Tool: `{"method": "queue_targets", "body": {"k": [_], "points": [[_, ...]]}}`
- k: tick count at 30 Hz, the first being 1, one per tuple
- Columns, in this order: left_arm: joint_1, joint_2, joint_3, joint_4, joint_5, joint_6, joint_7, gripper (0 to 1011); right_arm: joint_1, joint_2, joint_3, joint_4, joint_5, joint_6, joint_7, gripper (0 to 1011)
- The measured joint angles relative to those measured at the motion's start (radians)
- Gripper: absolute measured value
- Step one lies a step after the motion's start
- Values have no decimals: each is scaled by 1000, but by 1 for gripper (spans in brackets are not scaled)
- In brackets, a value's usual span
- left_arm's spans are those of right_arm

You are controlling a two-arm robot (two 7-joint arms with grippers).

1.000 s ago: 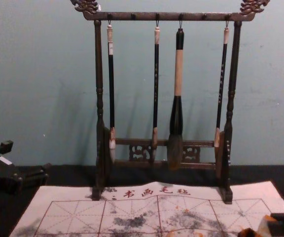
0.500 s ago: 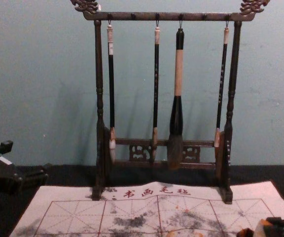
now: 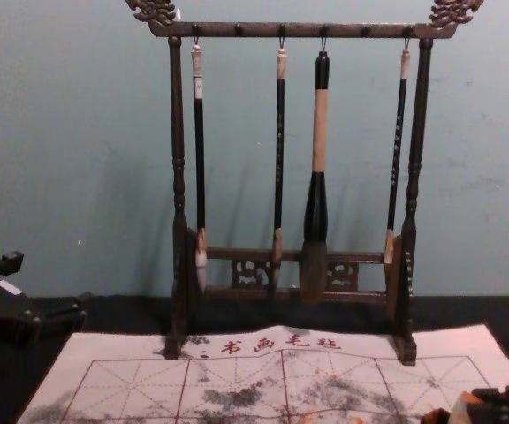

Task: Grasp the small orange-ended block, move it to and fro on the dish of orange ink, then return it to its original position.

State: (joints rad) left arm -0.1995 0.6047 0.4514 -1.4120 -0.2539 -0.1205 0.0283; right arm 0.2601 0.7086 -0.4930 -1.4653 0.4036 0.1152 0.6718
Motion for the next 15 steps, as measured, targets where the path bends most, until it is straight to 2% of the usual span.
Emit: {"method": "queue_targets", "body": {"k": [15], "points": [[0,0,0,0,0,0,0,1001,0,1,1,0,0,0,0,81]]}}
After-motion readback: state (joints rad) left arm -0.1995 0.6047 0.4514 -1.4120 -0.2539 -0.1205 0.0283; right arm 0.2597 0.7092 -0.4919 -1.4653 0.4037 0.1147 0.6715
